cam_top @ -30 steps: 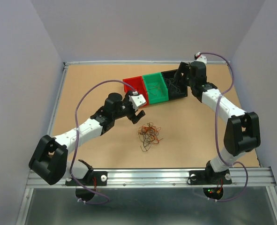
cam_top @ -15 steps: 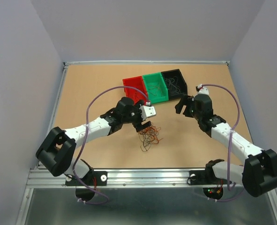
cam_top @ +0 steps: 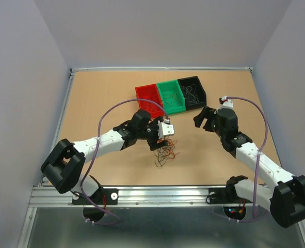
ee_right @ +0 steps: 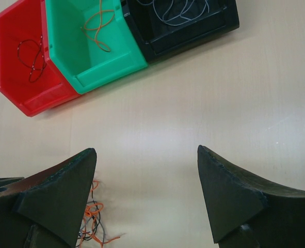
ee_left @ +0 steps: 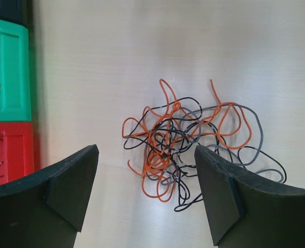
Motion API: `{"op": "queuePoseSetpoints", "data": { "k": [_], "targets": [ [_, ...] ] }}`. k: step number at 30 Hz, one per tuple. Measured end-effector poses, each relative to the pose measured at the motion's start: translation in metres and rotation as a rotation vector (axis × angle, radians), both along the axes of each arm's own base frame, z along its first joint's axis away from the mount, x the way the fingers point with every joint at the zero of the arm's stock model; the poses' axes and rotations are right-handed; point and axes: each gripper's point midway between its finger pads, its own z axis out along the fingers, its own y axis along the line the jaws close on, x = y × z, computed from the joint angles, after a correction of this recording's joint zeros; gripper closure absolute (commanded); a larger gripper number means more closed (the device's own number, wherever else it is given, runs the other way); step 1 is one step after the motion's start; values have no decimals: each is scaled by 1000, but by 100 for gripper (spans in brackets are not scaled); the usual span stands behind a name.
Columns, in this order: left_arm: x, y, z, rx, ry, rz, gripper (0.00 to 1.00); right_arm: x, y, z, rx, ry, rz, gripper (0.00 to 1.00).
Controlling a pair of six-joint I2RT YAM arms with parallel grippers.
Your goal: Untangle the cables
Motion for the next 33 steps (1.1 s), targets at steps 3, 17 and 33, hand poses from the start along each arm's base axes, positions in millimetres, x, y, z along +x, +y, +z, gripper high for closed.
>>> {"op": "queuePoseSetpoints", "data": {
  "k": [3, 17, 33],
  "targets": [
    [-6, -2, 3, -5, -4, -31, 14, 0, 0, 0, 1, -1, 0, 16],
    [-16, -12, -6, 29, 9, -65, 46, -1, 1, 2, 5, -5, 6, 16],
    [-16, -14, 17, -5, -11, -30, 100, -15, 32, -4, 76, -18, 192, 24]
  ]
}}
